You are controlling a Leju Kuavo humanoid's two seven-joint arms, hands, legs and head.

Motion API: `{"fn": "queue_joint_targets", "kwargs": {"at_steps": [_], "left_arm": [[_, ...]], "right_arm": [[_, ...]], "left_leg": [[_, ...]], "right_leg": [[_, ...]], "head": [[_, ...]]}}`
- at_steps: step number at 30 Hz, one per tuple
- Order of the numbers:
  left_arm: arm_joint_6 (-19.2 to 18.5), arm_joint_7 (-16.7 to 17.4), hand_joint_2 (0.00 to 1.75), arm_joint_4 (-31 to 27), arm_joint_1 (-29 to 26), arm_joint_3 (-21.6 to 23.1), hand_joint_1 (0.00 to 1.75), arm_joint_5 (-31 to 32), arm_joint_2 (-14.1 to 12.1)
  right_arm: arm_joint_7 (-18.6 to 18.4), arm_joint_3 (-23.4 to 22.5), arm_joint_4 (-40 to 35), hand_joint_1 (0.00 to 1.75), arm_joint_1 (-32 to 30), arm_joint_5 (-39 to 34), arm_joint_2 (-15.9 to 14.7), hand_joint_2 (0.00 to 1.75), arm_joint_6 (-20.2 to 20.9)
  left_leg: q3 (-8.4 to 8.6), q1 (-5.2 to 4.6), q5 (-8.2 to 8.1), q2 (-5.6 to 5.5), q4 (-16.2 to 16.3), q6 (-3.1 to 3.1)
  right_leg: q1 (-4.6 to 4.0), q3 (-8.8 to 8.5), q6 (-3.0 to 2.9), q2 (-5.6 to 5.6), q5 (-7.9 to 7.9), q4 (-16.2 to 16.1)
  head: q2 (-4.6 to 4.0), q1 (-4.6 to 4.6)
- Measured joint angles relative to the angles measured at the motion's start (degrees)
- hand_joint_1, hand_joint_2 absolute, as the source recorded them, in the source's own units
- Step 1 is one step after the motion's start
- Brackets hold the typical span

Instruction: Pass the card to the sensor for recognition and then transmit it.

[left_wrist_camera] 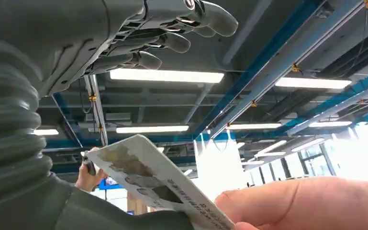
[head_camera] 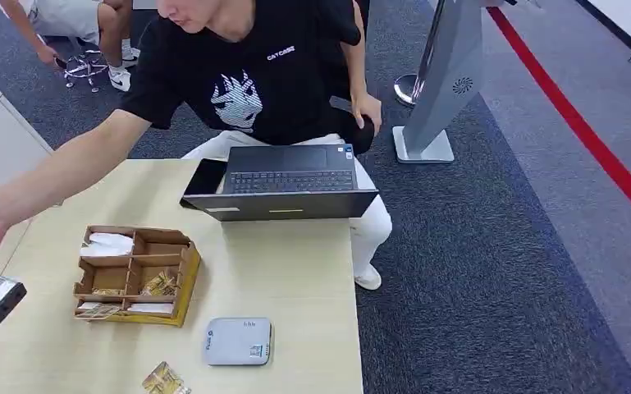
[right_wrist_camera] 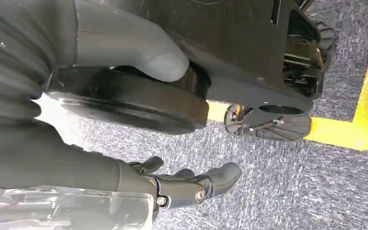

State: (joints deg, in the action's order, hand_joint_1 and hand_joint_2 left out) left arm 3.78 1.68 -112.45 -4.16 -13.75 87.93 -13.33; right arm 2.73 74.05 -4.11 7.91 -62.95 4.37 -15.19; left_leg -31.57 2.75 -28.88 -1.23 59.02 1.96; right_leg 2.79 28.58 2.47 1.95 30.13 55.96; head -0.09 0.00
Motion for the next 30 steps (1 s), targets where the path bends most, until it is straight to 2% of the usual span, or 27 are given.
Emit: {"fn": "queue_joint_targets", "kwargs": {"at_steps": [30], "left_arm": [[0.5, -0.3, 1.75, 1.1, 1.4, 0.1, 1.75, 0.0, -0.1]], "right_arm": [[-0.1, 1.7, 0.0, 0.00, 0.1, -1.7, 0.0, 1.75, -0.2]], "left_leg": [[0.00, 0.00, 0.00, 0.01, 0.0, 0.00]], "right_leg": [[0.00, 0.02, -0.01, 0.01, 0.00, 0.0]], "head": [[0.00, 0.00]]}}
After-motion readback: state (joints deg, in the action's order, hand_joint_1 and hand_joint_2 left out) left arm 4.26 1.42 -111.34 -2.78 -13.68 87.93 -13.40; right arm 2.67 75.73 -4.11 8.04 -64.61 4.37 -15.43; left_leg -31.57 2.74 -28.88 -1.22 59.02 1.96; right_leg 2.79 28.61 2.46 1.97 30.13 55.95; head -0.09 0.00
